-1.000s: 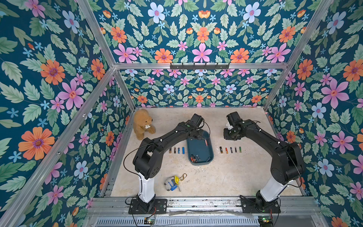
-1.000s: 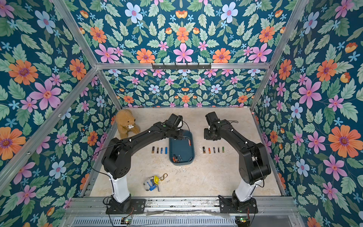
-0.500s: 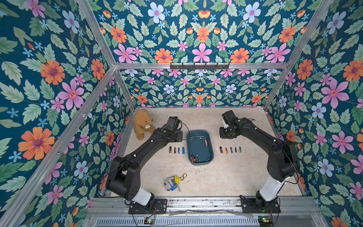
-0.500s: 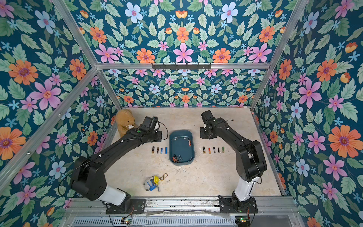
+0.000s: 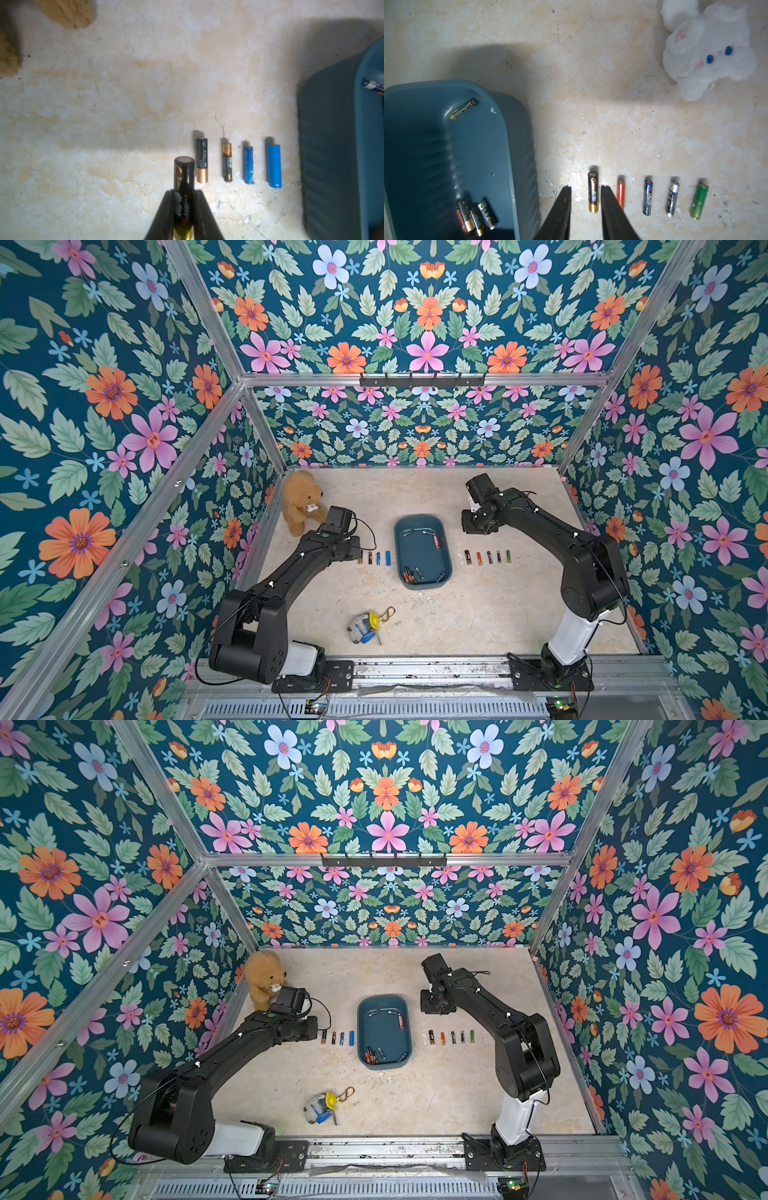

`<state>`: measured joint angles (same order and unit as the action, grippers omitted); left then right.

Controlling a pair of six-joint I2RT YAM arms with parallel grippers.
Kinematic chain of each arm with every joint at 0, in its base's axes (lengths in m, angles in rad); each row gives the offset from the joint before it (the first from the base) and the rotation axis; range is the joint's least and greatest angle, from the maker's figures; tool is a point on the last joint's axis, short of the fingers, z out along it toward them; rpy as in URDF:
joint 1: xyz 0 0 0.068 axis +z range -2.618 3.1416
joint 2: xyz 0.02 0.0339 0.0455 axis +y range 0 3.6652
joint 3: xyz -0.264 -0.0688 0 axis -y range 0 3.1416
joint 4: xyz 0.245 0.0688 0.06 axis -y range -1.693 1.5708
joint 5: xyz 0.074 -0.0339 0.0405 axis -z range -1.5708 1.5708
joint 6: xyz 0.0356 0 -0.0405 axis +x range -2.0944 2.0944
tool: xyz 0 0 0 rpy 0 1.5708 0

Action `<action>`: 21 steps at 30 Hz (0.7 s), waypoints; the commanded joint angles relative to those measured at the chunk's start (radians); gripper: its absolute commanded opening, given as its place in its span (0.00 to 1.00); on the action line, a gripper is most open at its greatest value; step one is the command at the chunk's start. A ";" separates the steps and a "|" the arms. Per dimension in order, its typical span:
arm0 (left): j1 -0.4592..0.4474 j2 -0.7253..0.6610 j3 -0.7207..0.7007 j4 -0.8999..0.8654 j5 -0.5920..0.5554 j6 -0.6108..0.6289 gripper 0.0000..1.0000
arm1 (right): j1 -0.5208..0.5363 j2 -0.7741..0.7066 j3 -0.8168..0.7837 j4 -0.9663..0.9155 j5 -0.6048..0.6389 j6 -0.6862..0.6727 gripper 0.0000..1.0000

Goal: Take the batteries out of the storage box
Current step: Place the battery at the center of the board.

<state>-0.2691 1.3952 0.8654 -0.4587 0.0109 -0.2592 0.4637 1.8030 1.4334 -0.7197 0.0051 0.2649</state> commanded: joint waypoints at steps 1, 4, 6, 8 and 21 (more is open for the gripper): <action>0.016 0.011 -0.015 0.045 0.014 0.023 0.17 | 0.001 0.008 0.013 -0.019 0.010 0.000 0.30; 0.021 0.033 -0.022 0.060 0.011 0.022 0.17 | 0.001 0.016 0.022 -0.026 0.013 -0.001 0.30; 0.022 0.048 -0.019 0.066 0.016 0.021 0.17 | 0.001 0.018 0.024 -0.027 0.015 -0.001 0.30; 0.023 0.063 -0.019 0.080 0.027 0.017 0.17 | 0.001 0.019 0.025 -0.027 0.015 0.000 0.30; 0.022 0.133 -0.009 0.099 0.021 0.016 0.18 | 0.001 0.025 0.023 -0.026 0.016 0.002 0.30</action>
<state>-0.2489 1.5192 0.8505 -0.3775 0.0353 -0.2520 0.4637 1.8225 1.4521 -0.7380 0.0086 0.2649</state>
